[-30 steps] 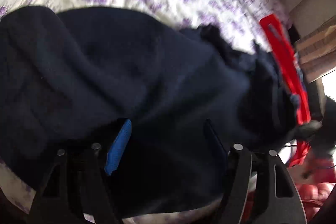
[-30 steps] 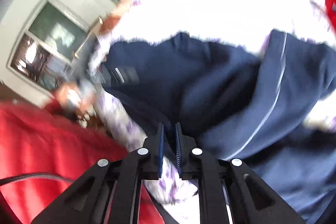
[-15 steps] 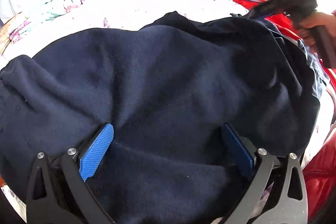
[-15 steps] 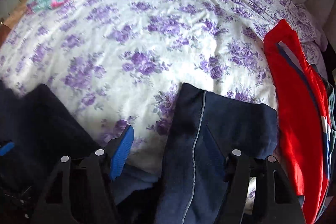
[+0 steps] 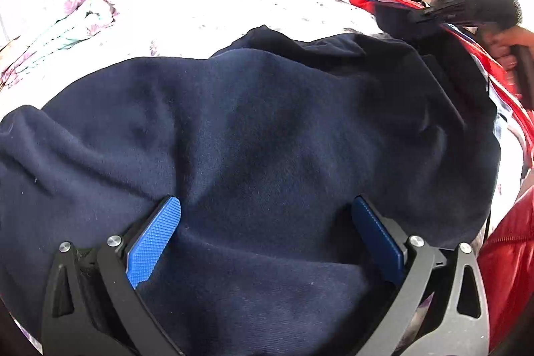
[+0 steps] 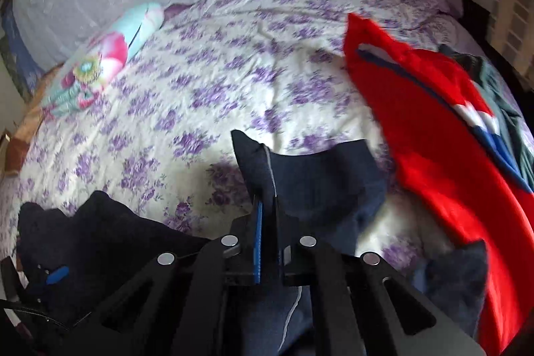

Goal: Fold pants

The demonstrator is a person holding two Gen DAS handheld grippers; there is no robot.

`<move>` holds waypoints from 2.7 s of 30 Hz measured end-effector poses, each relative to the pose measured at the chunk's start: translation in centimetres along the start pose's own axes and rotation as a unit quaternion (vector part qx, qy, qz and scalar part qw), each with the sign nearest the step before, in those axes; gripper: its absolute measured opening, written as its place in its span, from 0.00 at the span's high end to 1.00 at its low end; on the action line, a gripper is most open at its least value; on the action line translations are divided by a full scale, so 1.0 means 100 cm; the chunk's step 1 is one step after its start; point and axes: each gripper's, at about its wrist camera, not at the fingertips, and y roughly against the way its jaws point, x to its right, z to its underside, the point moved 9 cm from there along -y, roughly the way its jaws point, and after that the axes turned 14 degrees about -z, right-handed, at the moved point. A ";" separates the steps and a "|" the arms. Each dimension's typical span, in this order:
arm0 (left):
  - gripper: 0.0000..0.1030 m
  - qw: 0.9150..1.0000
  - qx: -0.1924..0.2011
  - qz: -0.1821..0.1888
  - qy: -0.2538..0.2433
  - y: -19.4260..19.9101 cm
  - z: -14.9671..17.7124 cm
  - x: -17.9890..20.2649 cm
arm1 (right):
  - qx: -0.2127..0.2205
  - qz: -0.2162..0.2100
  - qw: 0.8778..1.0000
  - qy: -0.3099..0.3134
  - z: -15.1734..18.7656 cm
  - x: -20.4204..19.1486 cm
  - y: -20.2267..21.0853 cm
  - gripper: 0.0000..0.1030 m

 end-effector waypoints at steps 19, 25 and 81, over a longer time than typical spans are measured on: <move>0.04 1.000 0.006 0.010 -0.018 -0.004 -0.007 0.003 | 0.100 -0.037 0.940 -0.325 0.101 0.139 0.061 0.46; 0.04 1.000 0.009 0.002 -0.010 -0.003 -0.006 0.003 | 0.096 -0.039 0.941 -0.322 0.090 0.141 0.043 0.85; 0.05 0.981 -0.014 -0.128 0.148 0.018 -0.017 -0.130 | 0.068 -0.115 0.991 -0.014 -0.004 -0.008 0.031 0.63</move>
